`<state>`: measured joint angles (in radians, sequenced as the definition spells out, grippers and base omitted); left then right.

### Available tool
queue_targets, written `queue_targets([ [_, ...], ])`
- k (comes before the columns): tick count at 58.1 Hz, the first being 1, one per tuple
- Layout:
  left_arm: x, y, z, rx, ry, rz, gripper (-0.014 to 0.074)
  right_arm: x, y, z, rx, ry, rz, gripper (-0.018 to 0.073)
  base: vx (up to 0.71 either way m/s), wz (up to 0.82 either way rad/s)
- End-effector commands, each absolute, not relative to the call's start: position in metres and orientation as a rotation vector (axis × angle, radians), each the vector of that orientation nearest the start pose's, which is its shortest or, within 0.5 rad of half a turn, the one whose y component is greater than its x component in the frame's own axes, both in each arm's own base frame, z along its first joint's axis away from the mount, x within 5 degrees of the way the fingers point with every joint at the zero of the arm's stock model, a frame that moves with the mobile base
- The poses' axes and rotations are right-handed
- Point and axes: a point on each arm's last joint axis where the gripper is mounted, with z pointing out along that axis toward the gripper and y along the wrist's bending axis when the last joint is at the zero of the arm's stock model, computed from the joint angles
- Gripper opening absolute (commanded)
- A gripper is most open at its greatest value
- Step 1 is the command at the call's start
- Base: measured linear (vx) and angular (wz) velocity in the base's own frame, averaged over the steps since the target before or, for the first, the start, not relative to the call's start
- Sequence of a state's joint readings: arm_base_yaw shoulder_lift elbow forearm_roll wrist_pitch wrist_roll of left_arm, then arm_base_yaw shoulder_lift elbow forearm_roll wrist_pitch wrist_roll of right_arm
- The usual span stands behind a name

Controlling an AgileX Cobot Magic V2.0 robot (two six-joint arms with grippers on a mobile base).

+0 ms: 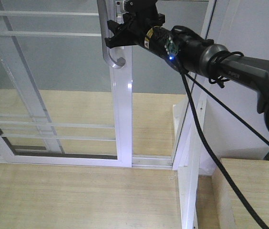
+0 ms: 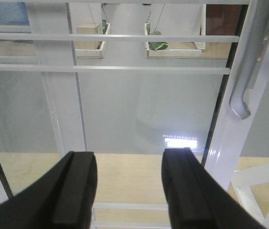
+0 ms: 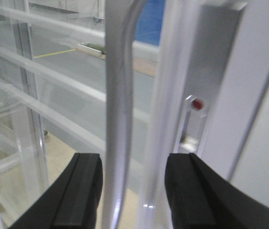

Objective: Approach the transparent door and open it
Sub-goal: 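Pull the handle with the right gripper, sliding the door open, then release the handle and withdraw the right gripper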

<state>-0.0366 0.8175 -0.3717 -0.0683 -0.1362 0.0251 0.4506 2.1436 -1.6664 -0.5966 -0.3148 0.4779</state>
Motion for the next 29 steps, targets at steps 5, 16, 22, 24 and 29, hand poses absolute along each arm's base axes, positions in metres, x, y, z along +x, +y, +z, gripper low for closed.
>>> queue_targets([
  [5,0.170,-0.006,0.288,-0.021,1.674,-0.059,0.0447,0.430,0.221,0.338,-0.619,1.455,0.335,0.0383,0.00,0.00],
  [16,0.170,-0.006,0.288,0.003,1.668,-0.044,0.0447,0.384,0.194,0.321,-0.631,1.567,0.343,0.0380,0.00,0.00],
  [22,0.170,-0.007,0.288,0.067,1.667,-0.008,0.0447,0.351,0.171,0.310,-0.632,1.633,0.329,0.0375,0.00,0.00],
  [24,0.170,-0.008,0.288,0.088,1.666,0.003,0.0447,0.341,0.162,0.308,-0.622,1.648,0.324,0.0375,0.00,0.00],
  [29,0.170,-0.010,0.288,0.121,1.662,0.008,0.0447,0.314,0.133,0.311,-0.564,1.672,0.298,0.0375,0.00,0.00],
])
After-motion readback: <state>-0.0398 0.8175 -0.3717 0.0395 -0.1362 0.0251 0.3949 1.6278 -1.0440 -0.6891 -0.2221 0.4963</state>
